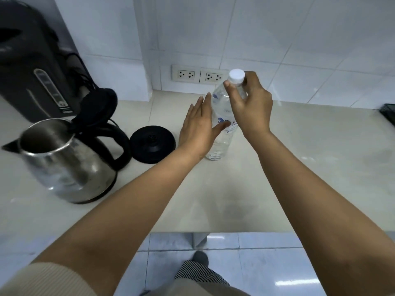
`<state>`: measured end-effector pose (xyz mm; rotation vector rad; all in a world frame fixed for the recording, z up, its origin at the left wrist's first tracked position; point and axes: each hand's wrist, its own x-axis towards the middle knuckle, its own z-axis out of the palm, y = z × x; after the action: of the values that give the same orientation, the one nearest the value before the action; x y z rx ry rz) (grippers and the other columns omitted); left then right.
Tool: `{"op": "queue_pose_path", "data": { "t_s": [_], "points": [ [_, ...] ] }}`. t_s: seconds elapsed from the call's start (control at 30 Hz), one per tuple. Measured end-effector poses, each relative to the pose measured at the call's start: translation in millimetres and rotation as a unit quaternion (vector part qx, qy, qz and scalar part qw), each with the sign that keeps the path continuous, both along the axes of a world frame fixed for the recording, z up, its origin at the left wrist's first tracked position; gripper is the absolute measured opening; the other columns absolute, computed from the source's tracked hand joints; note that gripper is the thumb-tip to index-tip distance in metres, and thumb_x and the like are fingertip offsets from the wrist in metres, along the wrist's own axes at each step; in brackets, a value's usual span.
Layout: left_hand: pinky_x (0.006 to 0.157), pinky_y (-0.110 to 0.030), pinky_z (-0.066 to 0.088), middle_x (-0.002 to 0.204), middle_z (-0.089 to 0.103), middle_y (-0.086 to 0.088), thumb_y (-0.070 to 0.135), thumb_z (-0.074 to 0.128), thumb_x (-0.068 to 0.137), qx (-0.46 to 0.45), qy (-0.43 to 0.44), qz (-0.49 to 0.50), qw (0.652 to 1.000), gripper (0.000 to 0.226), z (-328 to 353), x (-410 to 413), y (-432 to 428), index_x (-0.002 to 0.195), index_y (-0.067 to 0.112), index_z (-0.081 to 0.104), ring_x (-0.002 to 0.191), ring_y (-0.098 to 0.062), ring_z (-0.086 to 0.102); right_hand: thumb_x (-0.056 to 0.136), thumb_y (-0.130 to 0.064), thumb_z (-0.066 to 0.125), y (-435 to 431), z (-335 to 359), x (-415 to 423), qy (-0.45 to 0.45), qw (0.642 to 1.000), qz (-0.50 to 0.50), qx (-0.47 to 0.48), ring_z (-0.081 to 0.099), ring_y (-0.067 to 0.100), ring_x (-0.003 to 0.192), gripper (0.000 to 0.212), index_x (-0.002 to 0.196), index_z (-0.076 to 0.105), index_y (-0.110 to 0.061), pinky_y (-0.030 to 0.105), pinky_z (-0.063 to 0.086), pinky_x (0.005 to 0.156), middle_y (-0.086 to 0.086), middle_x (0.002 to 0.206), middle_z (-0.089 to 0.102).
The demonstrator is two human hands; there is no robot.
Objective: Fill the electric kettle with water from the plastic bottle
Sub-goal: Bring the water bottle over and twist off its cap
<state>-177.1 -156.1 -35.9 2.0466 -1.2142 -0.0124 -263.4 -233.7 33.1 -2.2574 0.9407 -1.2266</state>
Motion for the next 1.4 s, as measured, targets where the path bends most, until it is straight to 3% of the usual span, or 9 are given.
{"op": "queue_pose_path", "data": {
  "t_s": [0.23, 0.4, 0.5, 0.63, 0.8, 1.03, 1.23, 1.3, 1.4],
  "points": [
    [0.121, -0.031, 0.009, 0.16, 0.022, -0.012, 0.057, 0.055, 0.089, 0.004, -0.01, 0.006, 1.0, 0.091, 9.3, -9.4, 100.9, 0.154, 0.008, 0.016, 0.149, -0.02, 0.017, 0.085, -0.046, 0.062, 79.6, 2.2, -2.0, -0.023, 0.998, 0.035, 0.054, 0.065, 0.021, 0.083, 0.035, 0.097, 0.06, -0.013, 0.041, 0.051, 0.075, -0.008, 0.083, 0.068],
    [0.121, -0.034, 0.012, 0.16, 0.024, -0.01, 0.055, 0.057, 0.088, -0.009, -0.013, 0.024, 1.0, 0.09, 13.8, -9.5, 159.3, 0.154, 0.007, 0.017, 0.148, -0.02, 0.018, 0.085, -0.046, 0.062, 132.5, 3.1, 5.0, -0.028, 0.998, 0.06, 0.025, 0.064, 0.025, 0.08, 0.034, 0.096, 0.06, -0.013, 0.042, 0.051, 0.071, -0.006, 0.08, 0.067],
    [0.121, -0.035, 0.014, 0.159, 0.024, -0.01, 0.055, 0.057, 0.088, -0.014, -0.018, 0.033, 0.999, 0.09, 16.6, -4.8, 182.1, 0.153, 0.007, 0.019, 0.148, -0.02, 0.018, 0.085, -0.045, 0.063, 153.5, 4.2, 8.2, -0.033, 0.997, 0.071, 0.014, 0.062, 0.027, 0.075, 0.034, 0.094, 0.059, -0.012, 0.04, 0.048, 0.066, -0.008, 0.074, 0.061],
    [0.121, -0.032, 0.013, 0.16, 0.022, -0.01, 0.06, 0.053, 0.086, -0.007, -0.03, 0.054, 0.998, 0.092, 16.1, 2.9, 203.5, 0.154, 0.01, 0.017, 0.149, -0.021, 0.017, 0.086, -0.045, 0.063, 172.4, 5.0, 14.5, -0.031, 0.995, 0.089, 0.015, 0.063, 0.026, 0.076, 0.036, 0.097, 0.06, -0.012, 0.039, 0.049, 0.067, -0.003, 0.077, 0.067],
    [0.119, -0.041, 0.023, 0.159, 0.026, -0.009, 0.062, 0.053, 0.086, -0.009, -0.012, 0.058, 0.998, 0.093, 10.6, 7.9, 220.2, 0.154, 0.011, 0.015, 0.147, -0.02, 0.021, 0.086, -0.048, 0.063, 187.6, 3.2, 20.2, -0.012, 0.994, 0.107, 0.006, 0.065, 0.025, 0.08, 0.037, 0.101, 0.06, -0.013, 0.039, 0.051, 0.069, -0.002, 0.083, 0.069],
    [0.118, -0.04, 0.025, 0.157, 0.027, -0.012, 0.052, 0.065, 0.085, -0.03, -0.022, 0.05, 0.998, 0.095, 25.9, 4.1, 207.1, 0.153, 0.007, 0.016, 0.146, -0.024, 0.023, 0.085, -0.059, 0.055, 174.1, 13.0, 23.0, 0.077, 0.993, 0.087, -0.02, 0.067, 0.022, 0.098, 0.044, 0.101, 0.059, -0.018, 0.04, 0.053, 0.077, -0.004, 0.098, 0.072],
    [0.109, -0.034, 0.034, 0.144, 0.043, -0.011, 0.048, 0.071, 0.081, -0.086, 0.011, 0.058, 0.995, 0.09, 44.3, 1.5, 178.6, 0.147, 0.004, 0.029, 0.135, -0.025, 0.039, 0.085, -0.067, 0.047, 166.3, 44.2, 32.1, 0.207, 0.966, 0.036, -0.15, 0.055, 0.029, 0.084, 0.054, 0.097, 0.057, -0.015, 0.033, 0.036, 0.061, 0.005, 0.088, 0.06],
    [0.107, -0.032, 0.033, 0.14, 0.046, -0.013, 0.046, 0.074, 0.079, -0.098, 0.013, 0.071, 0.993, 0.091, 44.5, -0.1, 172.8, 0.146, 0.001, 0.031, 0.132, -0.027, 0.041, 0.089, -0.062, 0.046, 166.8, 56.7, 37.3, 0.286, 0.947, 0.021, -0.144, 0.048, 0.031, 0.077, 0.048, 0.097, 0.054, -0.015, 0.033, 0.034, 0.062, 0.007, 0.082, 0.053],
    [0.104, -0.033, 0.036, 0.136, 0.047, -0.012, 0.044, 0.077, 0.077, -0.094, 0.031, 0.08, 0.992, 0.09, 41.6, 4.6, 169.1, 0.144, 0.002, 0.034, 0.126, -0.027, 0.045, 0.093, -0.053, 0.046, 162.2, 58.7, 43.2, 0.311, 0.939, 0.068, -0.13, 0.045, 0.032, 0.073, 0.036, 0.086, 0.041, -0.018, 0.033, 0.032, 0.061, 0.006, 0.07, 0.045]
  ]
}}
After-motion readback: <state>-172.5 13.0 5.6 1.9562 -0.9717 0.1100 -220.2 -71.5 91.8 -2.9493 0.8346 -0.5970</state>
